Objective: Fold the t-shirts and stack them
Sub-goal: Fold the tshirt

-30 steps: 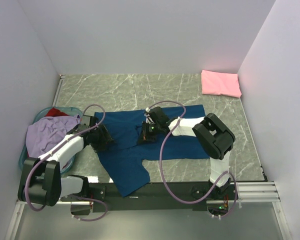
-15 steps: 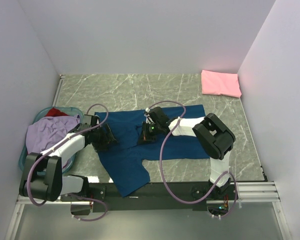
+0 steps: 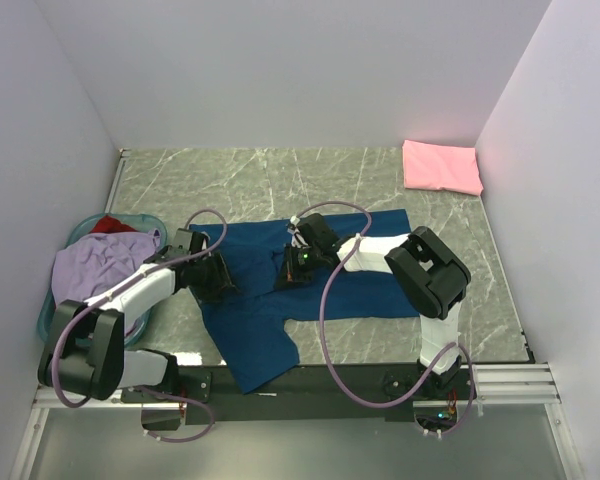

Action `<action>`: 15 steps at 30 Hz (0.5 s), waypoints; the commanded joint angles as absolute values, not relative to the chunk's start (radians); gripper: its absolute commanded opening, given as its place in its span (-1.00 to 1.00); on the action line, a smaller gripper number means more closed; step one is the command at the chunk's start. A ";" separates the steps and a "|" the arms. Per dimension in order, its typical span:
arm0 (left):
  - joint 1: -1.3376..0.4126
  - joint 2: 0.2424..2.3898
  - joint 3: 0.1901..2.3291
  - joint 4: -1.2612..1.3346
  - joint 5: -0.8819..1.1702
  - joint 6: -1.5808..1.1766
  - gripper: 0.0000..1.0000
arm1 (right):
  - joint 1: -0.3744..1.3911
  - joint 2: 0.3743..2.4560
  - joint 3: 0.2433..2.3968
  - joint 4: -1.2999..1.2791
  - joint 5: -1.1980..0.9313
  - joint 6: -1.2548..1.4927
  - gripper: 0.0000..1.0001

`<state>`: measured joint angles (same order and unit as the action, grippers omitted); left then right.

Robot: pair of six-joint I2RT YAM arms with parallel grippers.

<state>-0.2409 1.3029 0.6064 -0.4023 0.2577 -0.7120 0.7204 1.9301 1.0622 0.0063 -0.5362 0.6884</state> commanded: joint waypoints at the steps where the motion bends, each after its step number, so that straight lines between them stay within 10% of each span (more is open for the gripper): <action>1: -0.250 1.253 0.621 -0.442 0.276 -0.716 0.15 | 0.727 1.873 1.103 0.006 -0.538 0.669 -1.00; 15: -0.250 1.239 0.638 -0.505 0.291 -0.738 -0.62 | 0.726 1.841 1.123 -0.064 -0.494 0.629 -1.00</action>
